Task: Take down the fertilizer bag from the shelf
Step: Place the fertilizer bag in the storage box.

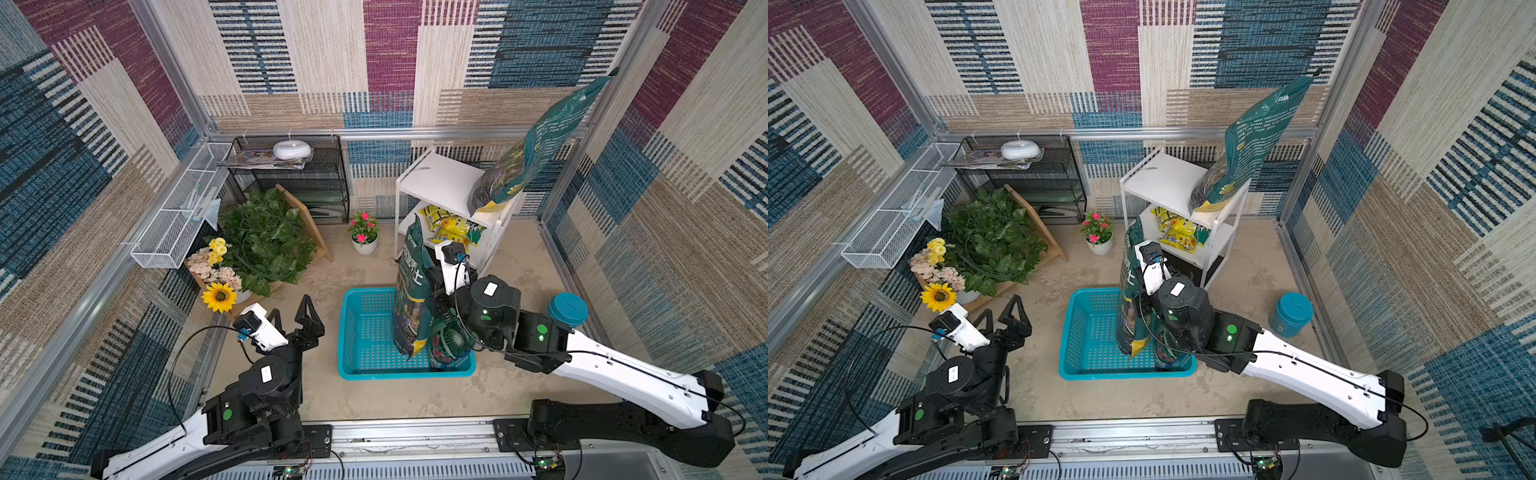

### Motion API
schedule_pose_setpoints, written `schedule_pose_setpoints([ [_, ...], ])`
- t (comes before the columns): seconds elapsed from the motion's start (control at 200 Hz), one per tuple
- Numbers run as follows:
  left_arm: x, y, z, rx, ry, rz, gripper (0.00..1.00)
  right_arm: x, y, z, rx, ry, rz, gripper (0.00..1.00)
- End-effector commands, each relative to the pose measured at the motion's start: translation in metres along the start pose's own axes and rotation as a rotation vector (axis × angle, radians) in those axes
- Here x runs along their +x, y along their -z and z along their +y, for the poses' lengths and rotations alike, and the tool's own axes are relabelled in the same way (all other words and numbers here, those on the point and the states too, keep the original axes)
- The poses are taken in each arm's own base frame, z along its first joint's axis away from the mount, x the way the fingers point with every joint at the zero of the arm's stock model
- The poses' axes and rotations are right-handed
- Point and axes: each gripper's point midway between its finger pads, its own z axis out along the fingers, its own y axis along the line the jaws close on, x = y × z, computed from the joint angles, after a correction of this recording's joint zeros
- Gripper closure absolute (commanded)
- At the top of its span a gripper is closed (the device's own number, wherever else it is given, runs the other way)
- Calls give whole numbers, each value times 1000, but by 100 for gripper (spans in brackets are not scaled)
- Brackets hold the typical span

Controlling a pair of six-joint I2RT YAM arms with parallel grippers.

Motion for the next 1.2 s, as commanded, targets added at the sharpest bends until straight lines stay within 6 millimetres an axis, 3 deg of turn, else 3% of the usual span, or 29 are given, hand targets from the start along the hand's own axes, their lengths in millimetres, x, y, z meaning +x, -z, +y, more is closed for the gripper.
schedule_pose_setpoints([
  [0.0,-3,0,-2,6,10,-5,13,-57,7,-8,28,-100,-202,100],
  [0.391,-1,0,-4,14,5,-4,14,-16,-15,-19,62,-49,-158,100],
  [0.761,0,-1,-4,15,5,-3,14,37,4,-14,-60,-110,-83,100],
  [0.942,0,-1,-4,13,3,-4,14,54,11,0,-153,-156,-42,100],
  [1.197,0,-1,-6,21,6,0,13,73,34,-14,-117,-214,-11,100],
])
